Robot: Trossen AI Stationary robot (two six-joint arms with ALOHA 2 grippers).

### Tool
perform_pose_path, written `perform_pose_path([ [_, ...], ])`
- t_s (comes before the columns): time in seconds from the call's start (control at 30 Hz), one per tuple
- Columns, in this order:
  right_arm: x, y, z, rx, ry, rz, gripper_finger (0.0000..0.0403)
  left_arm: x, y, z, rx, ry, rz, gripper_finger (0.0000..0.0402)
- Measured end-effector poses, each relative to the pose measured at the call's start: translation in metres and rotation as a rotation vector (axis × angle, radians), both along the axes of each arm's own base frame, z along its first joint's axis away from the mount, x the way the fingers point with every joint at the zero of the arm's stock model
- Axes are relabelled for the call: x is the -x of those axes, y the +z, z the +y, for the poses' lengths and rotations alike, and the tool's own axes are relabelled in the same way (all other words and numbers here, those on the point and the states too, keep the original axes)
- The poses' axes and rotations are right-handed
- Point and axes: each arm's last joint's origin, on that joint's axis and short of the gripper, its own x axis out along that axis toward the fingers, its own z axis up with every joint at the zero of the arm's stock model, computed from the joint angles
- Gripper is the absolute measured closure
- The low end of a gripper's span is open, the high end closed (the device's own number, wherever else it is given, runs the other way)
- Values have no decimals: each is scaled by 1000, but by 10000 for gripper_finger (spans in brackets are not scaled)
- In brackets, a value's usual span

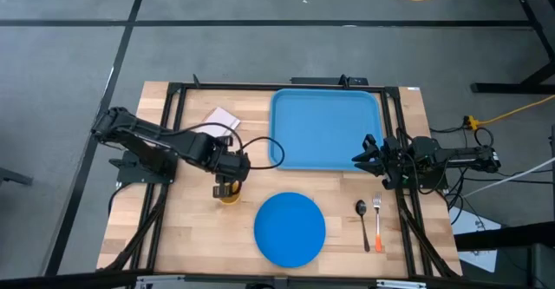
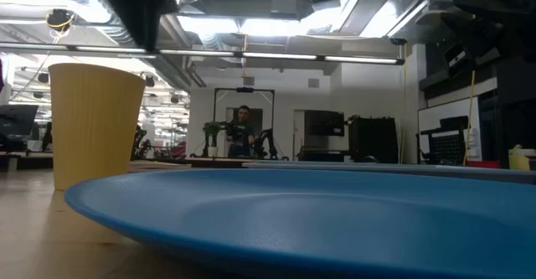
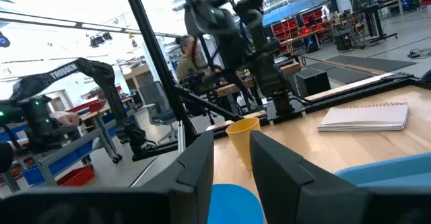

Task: Pick and place plate/cup/fork/spoon on tray
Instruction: Put the yellow cup on the blue tray

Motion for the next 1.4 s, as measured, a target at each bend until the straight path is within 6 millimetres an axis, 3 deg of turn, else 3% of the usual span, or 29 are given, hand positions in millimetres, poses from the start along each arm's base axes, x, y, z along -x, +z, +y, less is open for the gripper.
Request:
perform_pose_path([
  [0.13, 0, 0, 0, 0, 0, 0, 301, 5, -20, -1, 45, -12, 72, 289],
  [0.43, 0, 0, 0, 0, 0, 0, 301, 6, -33, -11, 118, -8, 66, 289],
  [1.4, -1, -4, 0, -1, 0, 37, 301, -3, -43, -19, 41, -26, 12, 289],
])
